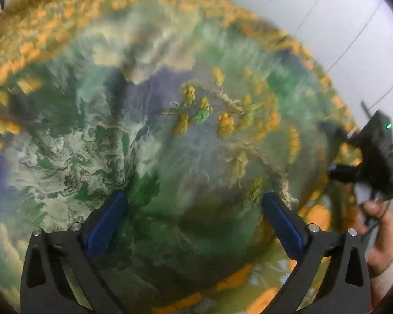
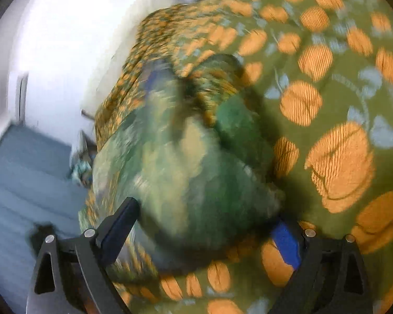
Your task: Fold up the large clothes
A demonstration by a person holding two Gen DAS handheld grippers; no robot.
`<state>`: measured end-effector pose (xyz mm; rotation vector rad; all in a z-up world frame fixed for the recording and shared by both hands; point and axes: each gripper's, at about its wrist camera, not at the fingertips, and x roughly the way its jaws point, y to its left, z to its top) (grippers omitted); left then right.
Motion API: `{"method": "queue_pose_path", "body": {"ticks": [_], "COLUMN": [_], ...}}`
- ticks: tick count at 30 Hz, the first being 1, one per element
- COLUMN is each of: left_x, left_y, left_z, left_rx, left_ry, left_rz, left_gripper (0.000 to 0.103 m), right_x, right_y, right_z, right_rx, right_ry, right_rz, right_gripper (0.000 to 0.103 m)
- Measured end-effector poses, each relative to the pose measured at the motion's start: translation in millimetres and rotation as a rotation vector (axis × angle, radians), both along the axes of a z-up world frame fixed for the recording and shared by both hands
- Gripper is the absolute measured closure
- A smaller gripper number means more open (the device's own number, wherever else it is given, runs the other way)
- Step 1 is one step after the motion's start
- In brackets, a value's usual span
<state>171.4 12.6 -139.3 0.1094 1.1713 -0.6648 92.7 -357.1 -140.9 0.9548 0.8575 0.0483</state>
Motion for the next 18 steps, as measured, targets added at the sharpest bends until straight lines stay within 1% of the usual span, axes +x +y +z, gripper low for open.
{"method": "queue_pose_path", "body": {"ticks": [2,4,5,6,7,8,9,11,12,14,15,16,17,18], "left_x": [0,2,4,5,9,15,19,27,31,33,33,32,32,28], "left_y": [-4,-3,0,5,12,23,29,31,25,9,6,-1,-13,-21], "left_z": [1,9,18,31,44,66,82,112,129,159,166,175,182,182], "left_rx": [0.013,0.01,-0.005,-0.037,-0.085,-0.169,-0.231,-0.326,-0.366,-0.39,-0.385,-0.368,-0.335,-0.3], "left_ry": [-0.011,0.003,0.021,0.029,0.032,0.039,0.048,0.073,0.092,0.094,0.094,0.098,0.104,0.103], "left_rz": [-0.011,-0.025,-0.035,-0.023,-0.002,0.031,0.05,0.044,0.009,-0.065,-0.09,-0.125,-0.16,-0.179], "left_gripper": [0.0,0.0,0.002,0.003,0.003,0.003,0.003,0.002,0.002,0.002,0.002,0.002,0.002,0.002], "right_x": [7,12,13,13,12,11,10,7,5,4,3,1,-2,-5], "right_y": [-2,2,7,12,24,34,48,78,97,129,146,166,185,199], "right_z": [-7,-2,7,20,41,55,74,102,116,132,139,144,148,151], "right_rx": [0.038,0.028,-0.018,-0.072,-0.167,-0.239,-0.333,-0.488,-0.572,-0.69,-0.748,-0.807,-0.864,-0.915], "right_ry": [-0.022,-0.045,-0.06,-0.087,-0.133,-0.161,-0.198,-0.261,-0.297,-0.353,-0.377,-0.401,-0.423,-0.442], "right_rz": [-0.038,-0.033,-0.017,0.004,0.048,0.077,0.114,0.174,0.209,0.275,0.312,0.357,0.398,0.43], "right_gripper": [0.013,0.052,0.057,0.065,0.067,0.067,0.068,0.068,0.068,0.068,0.068,0.068,0.068,0.068]}}
